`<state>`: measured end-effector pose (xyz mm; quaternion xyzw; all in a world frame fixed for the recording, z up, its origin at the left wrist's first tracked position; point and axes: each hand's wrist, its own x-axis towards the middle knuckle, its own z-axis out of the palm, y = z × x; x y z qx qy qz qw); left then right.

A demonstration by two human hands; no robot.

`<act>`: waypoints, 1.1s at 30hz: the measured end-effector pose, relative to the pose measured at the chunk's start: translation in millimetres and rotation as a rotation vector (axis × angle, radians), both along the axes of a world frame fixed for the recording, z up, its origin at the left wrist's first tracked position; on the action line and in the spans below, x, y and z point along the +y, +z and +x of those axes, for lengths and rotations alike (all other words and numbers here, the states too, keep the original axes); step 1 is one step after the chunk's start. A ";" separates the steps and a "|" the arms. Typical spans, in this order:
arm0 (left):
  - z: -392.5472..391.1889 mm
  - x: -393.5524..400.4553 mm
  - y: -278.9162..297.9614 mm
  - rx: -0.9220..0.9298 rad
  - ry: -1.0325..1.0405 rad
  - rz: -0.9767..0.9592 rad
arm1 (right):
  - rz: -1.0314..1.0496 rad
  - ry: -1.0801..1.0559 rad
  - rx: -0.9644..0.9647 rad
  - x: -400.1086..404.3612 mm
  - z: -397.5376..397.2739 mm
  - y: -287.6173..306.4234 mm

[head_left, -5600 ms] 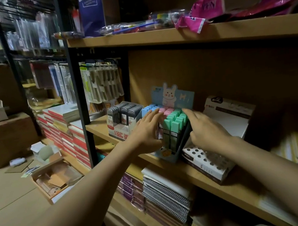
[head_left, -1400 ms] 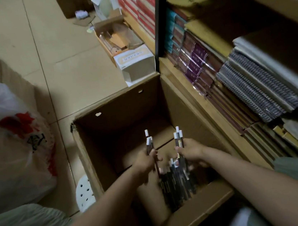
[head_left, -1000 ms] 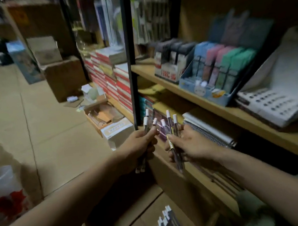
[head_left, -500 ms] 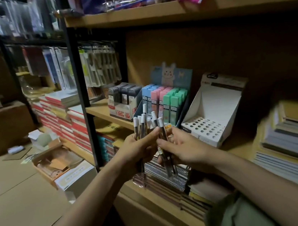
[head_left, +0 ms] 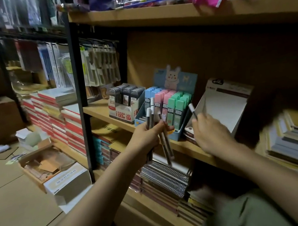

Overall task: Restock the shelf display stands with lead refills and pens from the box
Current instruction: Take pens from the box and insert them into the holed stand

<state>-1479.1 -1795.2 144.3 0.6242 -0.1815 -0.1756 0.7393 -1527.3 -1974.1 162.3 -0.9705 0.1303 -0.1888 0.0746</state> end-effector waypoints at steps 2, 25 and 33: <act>2.5 -1.3 0.8 -0.099 0.103 0.076 | -0.081 -0.037 0.085 2.0 6.1 -16.8; 20.8 -19.4 -10.4 -0.016 -0.079 -0.003 | 0.798 0.372 -0.272 -2.5 -6.4 6.9; 18.9 -22.8 -11.7 -0.129 -0.120 0.063 | 0.925 0.494 -0.263 -0.3 10.9 26.9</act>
